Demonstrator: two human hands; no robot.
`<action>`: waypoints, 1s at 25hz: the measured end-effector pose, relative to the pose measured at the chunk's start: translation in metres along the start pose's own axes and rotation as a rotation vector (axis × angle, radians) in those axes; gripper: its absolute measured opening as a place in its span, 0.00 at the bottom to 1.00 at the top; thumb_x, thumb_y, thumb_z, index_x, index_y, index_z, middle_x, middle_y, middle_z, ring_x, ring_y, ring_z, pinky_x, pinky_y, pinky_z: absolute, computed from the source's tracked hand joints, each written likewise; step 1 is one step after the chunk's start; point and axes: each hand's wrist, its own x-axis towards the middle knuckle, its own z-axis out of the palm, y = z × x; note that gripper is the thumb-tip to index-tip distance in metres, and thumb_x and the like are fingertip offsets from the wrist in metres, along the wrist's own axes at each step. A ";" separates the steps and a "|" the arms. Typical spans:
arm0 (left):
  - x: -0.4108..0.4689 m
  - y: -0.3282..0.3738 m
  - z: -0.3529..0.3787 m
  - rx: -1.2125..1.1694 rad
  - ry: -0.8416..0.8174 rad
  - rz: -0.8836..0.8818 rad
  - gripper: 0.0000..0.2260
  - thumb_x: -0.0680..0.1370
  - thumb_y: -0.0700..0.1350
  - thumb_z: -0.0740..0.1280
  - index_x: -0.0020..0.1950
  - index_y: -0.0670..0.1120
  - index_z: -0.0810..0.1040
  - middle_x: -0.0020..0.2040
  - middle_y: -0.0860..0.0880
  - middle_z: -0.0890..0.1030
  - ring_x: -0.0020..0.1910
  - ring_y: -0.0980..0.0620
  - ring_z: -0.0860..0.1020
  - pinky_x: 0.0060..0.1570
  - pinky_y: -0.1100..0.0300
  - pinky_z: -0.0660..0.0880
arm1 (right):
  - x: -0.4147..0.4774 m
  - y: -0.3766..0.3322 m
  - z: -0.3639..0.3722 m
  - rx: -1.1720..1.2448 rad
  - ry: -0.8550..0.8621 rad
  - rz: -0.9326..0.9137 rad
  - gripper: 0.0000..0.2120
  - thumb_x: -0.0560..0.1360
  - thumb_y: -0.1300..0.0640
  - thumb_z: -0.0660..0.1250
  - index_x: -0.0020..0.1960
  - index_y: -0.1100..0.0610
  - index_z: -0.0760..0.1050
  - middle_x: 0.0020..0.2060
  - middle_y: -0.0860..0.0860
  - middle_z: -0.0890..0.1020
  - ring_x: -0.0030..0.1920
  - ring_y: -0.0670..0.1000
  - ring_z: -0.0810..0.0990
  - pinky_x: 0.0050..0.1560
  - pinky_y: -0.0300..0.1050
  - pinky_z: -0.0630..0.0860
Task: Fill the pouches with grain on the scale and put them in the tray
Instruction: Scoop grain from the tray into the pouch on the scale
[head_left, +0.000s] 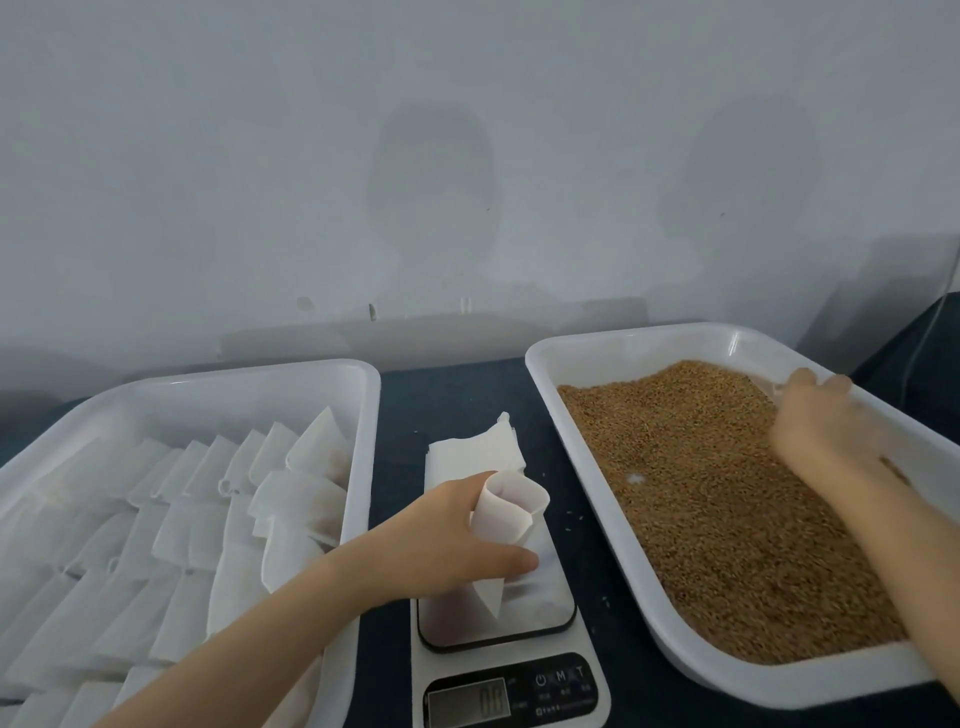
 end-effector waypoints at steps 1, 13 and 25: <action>0.000 0.000 0.000 -0.001 0.000 -0.002 0.21 0.71 0.54 0.74 0.61 0.59 0.72 0.52 0.58 0.79 0.52 0.56 0.78 0.54 0.61 0.76 | 0.000 -0.001 0.000 -0.014 0.004 -0.028 0.17 0.75 0.67 0.57 0.64 0.64 0.65 0.55 0.63 0.68 0.55 0.66 0.72 0.50 0.57 0.72; -0.002 0.004 -0.001 0.005 -0.022 -0.023 0.23 0.71 0.53 0.74 0.64 0.56 0.72 0.55 0.55 0.78 0.54 0.52 0.77 0.60 0.51 0.75 | -0.020 -0.028 0.006 0.570 -0.445 -0.126 0.13 0.79 0.52 0.61 0.50 0.62 0.75 0.31 0.57 0.79 0.20 0.48 0.71 0.18 0.36 0.67; 0.002 -0.001 0.000 0.021 -0.027 -0.046 0.26 0.70 0.55 0.74 0.65 0.57 0.70 0.57 0.57 0.78 0.56 0.53 0.77 0.61 0.52 0.75 | -0.034 -0.033 -0.015 0.785 -0.578 -0.045 0.07 0.72 0.58 0.70 0.47 0.58 0.75 0.31 0.57 0.80 0.18 0.46 0.73 0.18 0.35 0.68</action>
